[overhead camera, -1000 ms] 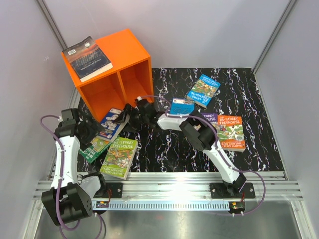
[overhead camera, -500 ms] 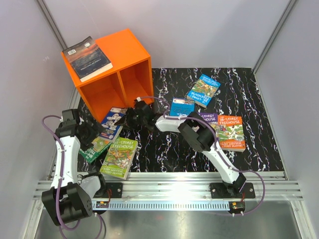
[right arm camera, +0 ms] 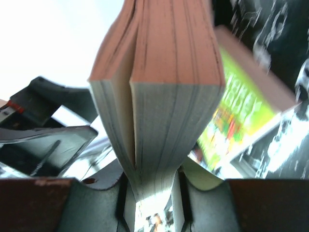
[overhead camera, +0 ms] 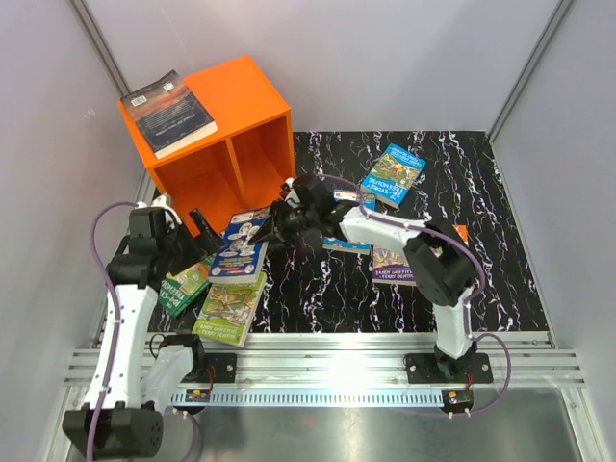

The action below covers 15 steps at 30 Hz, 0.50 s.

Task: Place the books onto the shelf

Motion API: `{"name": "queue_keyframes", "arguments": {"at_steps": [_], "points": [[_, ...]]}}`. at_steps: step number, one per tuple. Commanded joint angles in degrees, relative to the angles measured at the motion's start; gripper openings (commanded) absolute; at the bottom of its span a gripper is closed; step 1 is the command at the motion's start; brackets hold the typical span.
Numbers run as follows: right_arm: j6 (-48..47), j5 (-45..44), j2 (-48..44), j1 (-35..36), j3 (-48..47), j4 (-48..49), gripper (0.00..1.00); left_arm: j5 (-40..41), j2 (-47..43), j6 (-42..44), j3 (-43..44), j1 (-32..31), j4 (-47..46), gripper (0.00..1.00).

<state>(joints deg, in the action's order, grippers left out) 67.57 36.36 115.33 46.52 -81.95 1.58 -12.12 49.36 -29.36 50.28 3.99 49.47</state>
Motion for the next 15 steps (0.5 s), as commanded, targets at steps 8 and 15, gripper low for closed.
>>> {"name": "queue_keyframes", "arguments": {"at_steps": [8,15], "points": [[-4.72,17.16,-21.63,-8.64,-0.74,-13.80,0.00,-10.80,-11.22,0.72,5.35,-8.73,-10.62,0.99],[6.67,21.12,-26.64,-8.91,1.88,3.71,0.00,-20.83,-8.49,-6.83,5.09,-8.82,-17.47,0.99]]}}
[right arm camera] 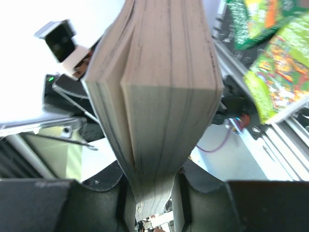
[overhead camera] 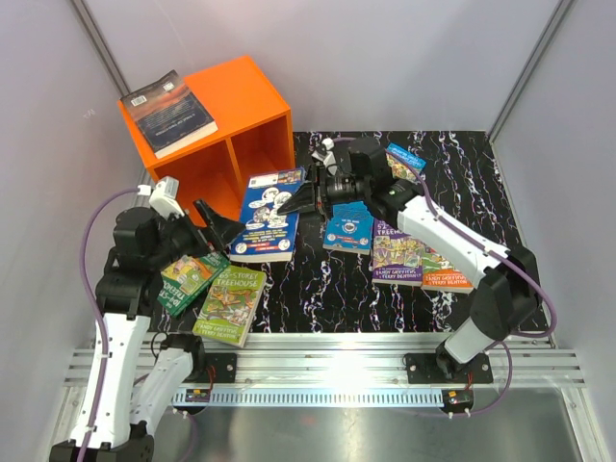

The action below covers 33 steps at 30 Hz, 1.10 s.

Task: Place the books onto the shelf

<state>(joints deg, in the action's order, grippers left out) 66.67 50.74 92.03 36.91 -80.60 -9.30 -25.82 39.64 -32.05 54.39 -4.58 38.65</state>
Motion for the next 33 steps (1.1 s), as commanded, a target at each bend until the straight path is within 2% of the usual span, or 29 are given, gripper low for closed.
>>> {"name": "queue_keyframes", "arguments": {"at_steps": [1,5,7,9,10,11,14,15,18,19,20,21,22,24,25,28,33], "points": [[9.77,6.74,-3.78,0.71,1.31,17.53,0.00,-8.44,1.06,-5.72,0.89,-0.25,-8.49,0.99],[22.15,5.60,-5.45,0.62,6.05,32.48,0.00,-17.91,2.54,-15.39,0.19,-0.25,-19.64,0.99],[24.81,4.38,-5.98,0.71,6.68,38.37,0.00,-20.22,2.73,-20.05,0.01,-0.25,-25.72,0.98],[27.36,3.58,-6.16,0.71,6.95,42.67,0.00,-21.90,2.73,-21.55,0.28,-0.25,-27.75,0.89],[29.02,2.97,-6.07,0.62,6.95,44.09,0.00,-22.60,2.73,-21.65,0.80,-0.25,-27.93,0.82],[29.82,2.79,-5.90,0.62,6.77,45.41,0.00,-23.04,2.73,-21.65,1.15,-0.25,-27.50,0.61],[32.90,1.73,-5.37,0.80,6.16,50.33,0.00,-24.18,2.81,-22.00,2.73,-0.25,-27.32,0.29],[33.51,1.56,-5.19,0.71,5.89,51.91,0.00,-24.27,2.99,-21.65,3.26,-0.25,-26.97,0.03],[34.22,1.03,-4.93,0.80,3.79,52.28,0.00,-20.86,5.09,-16.06,9.13,-0.25,-18.02,0.00],[34.22,1.11,-4.93,0.80,3.09,52.19,0.06,-19.71,5.71,-14.63,13.33,-0.25,-15.65,0.00],[34.05,1.20,-4.93,0.71,1.25,51.84,0.31,-17.44,6.41,-13.40,15.55,-0.25,-12.58,0.00],[33.70,1.46,-5.02,0.71,0.36,49.84,0.81,-16.20,8.24,-11.47,17.92,-0.25,-11.25,0.00],[31.87,1.47,-5.19,0.71,-1.65,48.16,0.98,-13.49,9.39,-10.50,23.25,-0.34,-10.01,0.00],[29.05,1.73,-5.98,0.54,-3.50,41.25,1.00,-10.05,13.94,-7.69,29.16,-0.17,-5.97,0.00],[26.25,2.77,-6.33,0.19,-5.43,38.86,1.00,-5.69,15.63,-6.98,35.11,-0.17,-5.00,0.00],[25.43,4.36,-8.35,-2.88,-4.76,35.49,1.00,3.39,21.96,-7.05,46.28,1.41,-1.13,0.00],[26.58,6.03,-14.67,-9.39,1.57,36.28,1.00,4.46,30.39,-16.00,54.23,10.37,-10.16,0.00]]}}
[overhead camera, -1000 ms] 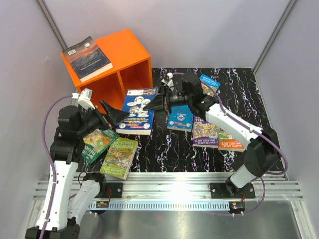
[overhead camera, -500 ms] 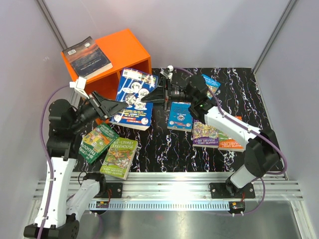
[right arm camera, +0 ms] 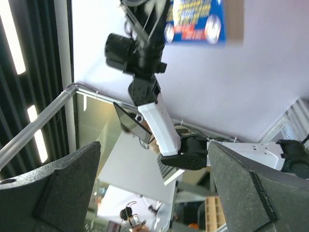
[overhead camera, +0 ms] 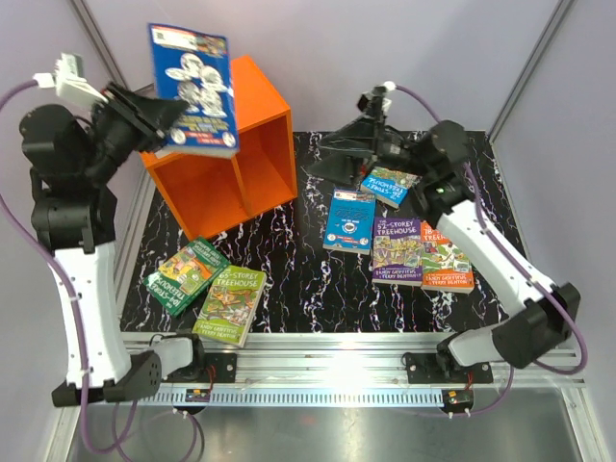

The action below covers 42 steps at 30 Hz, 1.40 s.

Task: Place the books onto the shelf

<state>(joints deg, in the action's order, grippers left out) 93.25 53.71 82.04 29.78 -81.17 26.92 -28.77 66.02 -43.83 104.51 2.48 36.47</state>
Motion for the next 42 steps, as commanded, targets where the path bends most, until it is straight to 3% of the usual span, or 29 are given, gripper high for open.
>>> {"name": "queue_keyframes", "arguments": {"at_steps": [1,5,8,16,20,22,26,29,33,42], "points": [[0.35,3.41,-5.48,-3.49,4.41,0.07,1.00,8.98,4.99,-5.55,5.08,4.36,-9.30,0.00],[-0.09,3.24,-9.00,-3.94,9.35,0.33,1.00,11.99,9.47,-10.82,4.21,8.23,-17.10,0.00],[-1.23,3.15,-11.11,-4.29,12.08,-1.07,1.00,10.32,15.70,-13.29,7.02,9.29,-17.05,0.00],[-5.53,5.17,-13.31,-6.05,13.05,-7.58,1.00,17.61,21.60,-9.08,8.60,10.09,-10.37,0.00],[-5.54,5.79,-12.78,-6.75,13.32,-8.02,1.00,20.07,24.77,-7.59,12.12,10.09,-0.73,0.02],[-5.62,6.23,-12.52,-7.01,13.40,-8.11,1.00,20.86,24.77,-7.06,12.38,10.09,0.44,0.10],[-5.63,6.67,-12.17,-7.45,13.66,-8.20,1.00,22.79,23.72,-5.13,12.82,10.09,2.11,0.57],[-5.54,7.02,-11.90,-7.63,13.67,-8.20,1.00,24.64,24.85,-2.67,16.42,10.00,6.41,0.69],[-5.62,7.19,-11.55,-7.89,13.75,-8.28,1.00,25.79,26.44,-0.29,21.08,10.09,11.60,0.75],[-6.42,6.84,-11.99,-7.98,15.77,-9.42,1.00,28.50,24.16,4.02,21.79,10.00,16.96,0.87]]}}
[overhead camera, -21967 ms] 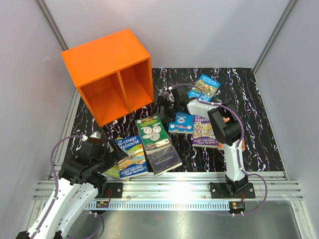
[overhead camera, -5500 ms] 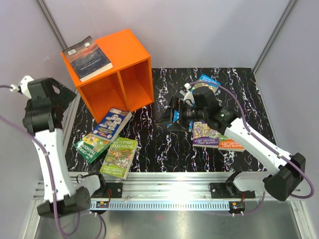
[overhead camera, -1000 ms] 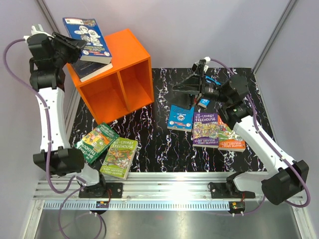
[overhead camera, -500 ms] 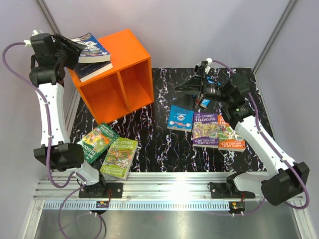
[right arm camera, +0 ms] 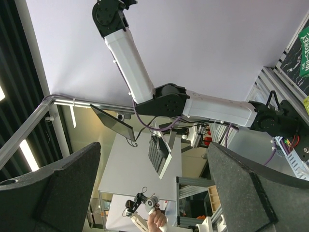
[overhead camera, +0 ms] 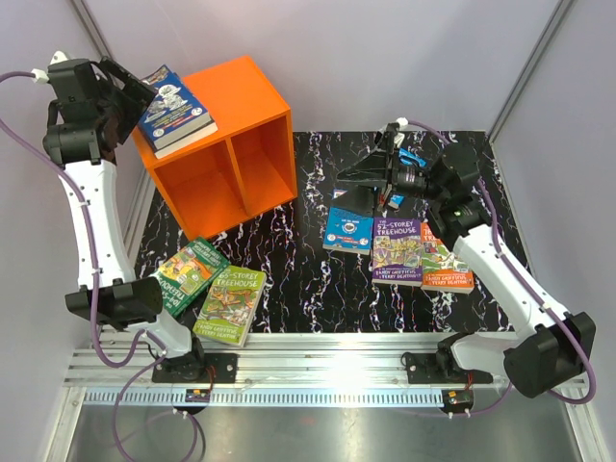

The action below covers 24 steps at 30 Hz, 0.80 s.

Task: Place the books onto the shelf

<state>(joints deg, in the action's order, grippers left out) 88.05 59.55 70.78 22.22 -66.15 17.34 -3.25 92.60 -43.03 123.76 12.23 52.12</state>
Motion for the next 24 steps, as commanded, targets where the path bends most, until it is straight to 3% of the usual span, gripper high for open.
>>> {"name": "queue_keyframes", "arguments": {"at_steps": [1,9,18,24], "points": [[-1.13,0.92,-0.82,-0.42,0.93,-0.03,1.00,4.81,-2.94,3.91,2.53,0.25,2.54,0.89],[-6.83,0.31,-2.40,-0.42,1.55,-5.73,1.00,8.16,-8.30,5.76,0.35,0.25,5.53,0.95],[-16.05,-1.28,-5.48,-0.42,4.45,-14.43,1.00,16.41,-23.33,8.22,-12.57,-0.80,9.39,0.99],[-37.84,-9.88,-3.90,-0.51,-1.08,-46.37,1.00,21.00,-29.83,5.50,-18.99,-1.15,14.58,0.99]]}}
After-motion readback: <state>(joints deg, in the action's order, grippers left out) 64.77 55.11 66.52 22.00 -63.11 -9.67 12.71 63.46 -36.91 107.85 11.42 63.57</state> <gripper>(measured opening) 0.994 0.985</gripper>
